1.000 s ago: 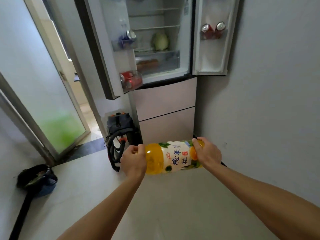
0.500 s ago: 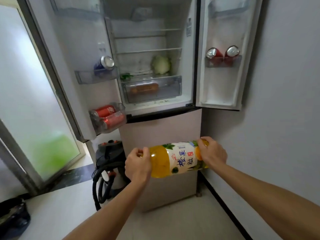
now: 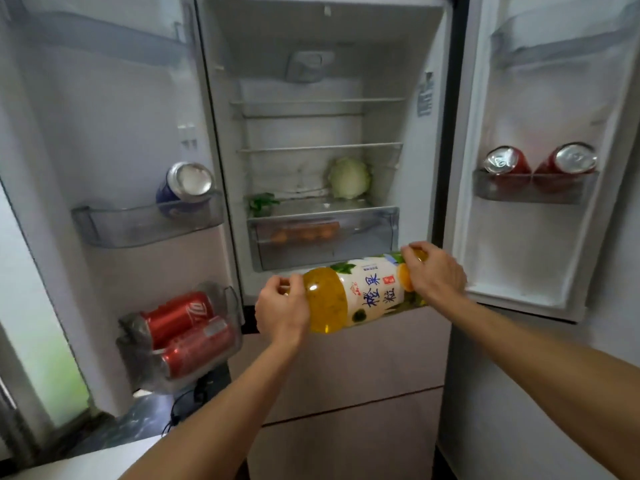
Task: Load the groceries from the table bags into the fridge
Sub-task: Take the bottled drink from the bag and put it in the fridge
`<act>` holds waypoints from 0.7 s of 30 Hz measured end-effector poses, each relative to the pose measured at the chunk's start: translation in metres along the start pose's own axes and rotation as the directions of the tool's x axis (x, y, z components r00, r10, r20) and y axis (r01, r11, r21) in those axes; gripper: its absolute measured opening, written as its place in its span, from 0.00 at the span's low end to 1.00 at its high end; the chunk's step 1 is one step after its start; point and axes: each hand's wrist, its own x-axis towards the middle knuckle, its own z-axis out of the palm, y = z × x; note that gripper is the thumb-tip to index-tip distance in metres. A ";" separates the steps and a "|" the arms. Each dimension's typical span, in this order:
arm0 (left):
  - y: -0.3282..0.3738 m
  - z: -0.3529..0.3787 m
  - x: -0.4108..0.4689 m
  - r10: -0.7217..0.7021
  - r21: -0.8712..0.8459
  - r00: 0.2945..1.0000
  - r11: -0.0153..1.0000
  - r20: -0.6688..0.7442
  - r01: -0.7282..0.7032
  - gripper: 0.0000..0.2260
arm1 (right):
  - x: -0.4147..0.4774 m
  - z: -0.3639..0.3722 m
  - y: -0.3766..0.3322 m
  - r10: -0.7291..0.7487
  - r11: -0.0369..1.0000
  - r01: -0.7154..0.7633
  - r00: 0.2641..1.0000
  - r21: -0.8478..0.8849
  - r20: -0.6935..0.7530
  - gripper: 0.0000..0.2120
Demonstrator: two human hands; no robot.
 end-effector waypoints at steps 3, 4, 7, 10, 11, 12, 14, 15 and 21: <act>0.009 0.038 0.052 0.019 -0.037 0.999 0.999 -0.036 -0.021 0.12 | 0.061 0.021 -0.011 -0.003 1.000 0.004 0.999 0.018 -0.042 0.18; 0.010 0.049 0.068 0.022 -0.045 0.999 0.999 -0.047 -0.024 0.12 | 0.080 0.028 -0.014 -0.006 1.000 0.007 0.998 0.022 -0.057 0.18; 0.009 0.077 0.109 0.000 -0.070 0.997 0.998 -0.079 -0.006 0.11 | 0.132 0.054 -0.025 -0.018 0.999 0.021 0.997 0.038 -0.071 0.17; 0.008 0.100 0.143 -0.021 -0.105 0.985 0.995 -0.171 0.003 0.11 | 0.183 0.083 -0.045 -0.035 0.998 0.041 0.995 0.056 -0.095 0.17; 0.007 0.107 0.156 -0.027 -0.106 0.978 0.994 -0.208 0.005 0.11 | 0.199 0.094 -0.052 -0.038 0.997 0.044 0.995 0.063 -0.097 0.17; 0.007 0.114 0.170 -0.033 -0.104 0.970 0.995 -0.239 0.008 0.11 | 0.215 0.105 -0.059 -0.041 0.996 0.048 0.995 0.075 -0.087 0.17; 0.003 0.127 0.197 -0.032 -0.093 0.955 0.996 -0.296 0.005 0.12 | 0.244 0.129 -0.068 -0.048 0.992 0.053 0.997 0.111 -0.055 0.17; 0.001 0.134 0.210 -0.027 -0.083 0.946 0.997 -0.322 0.000 0.12 | 0.259 0.143 -0.070 -0.047 0.989 0.052 0.998 0.140 -0.043 0.17; -0.007 0.169 0.270 -0.017 -0.009 0.906 1.000 -0.423 0.015 0.10 | 0.337 0.226 -0.083 -0.073 0.965 0.058 0.996 0.257 0.051 0.16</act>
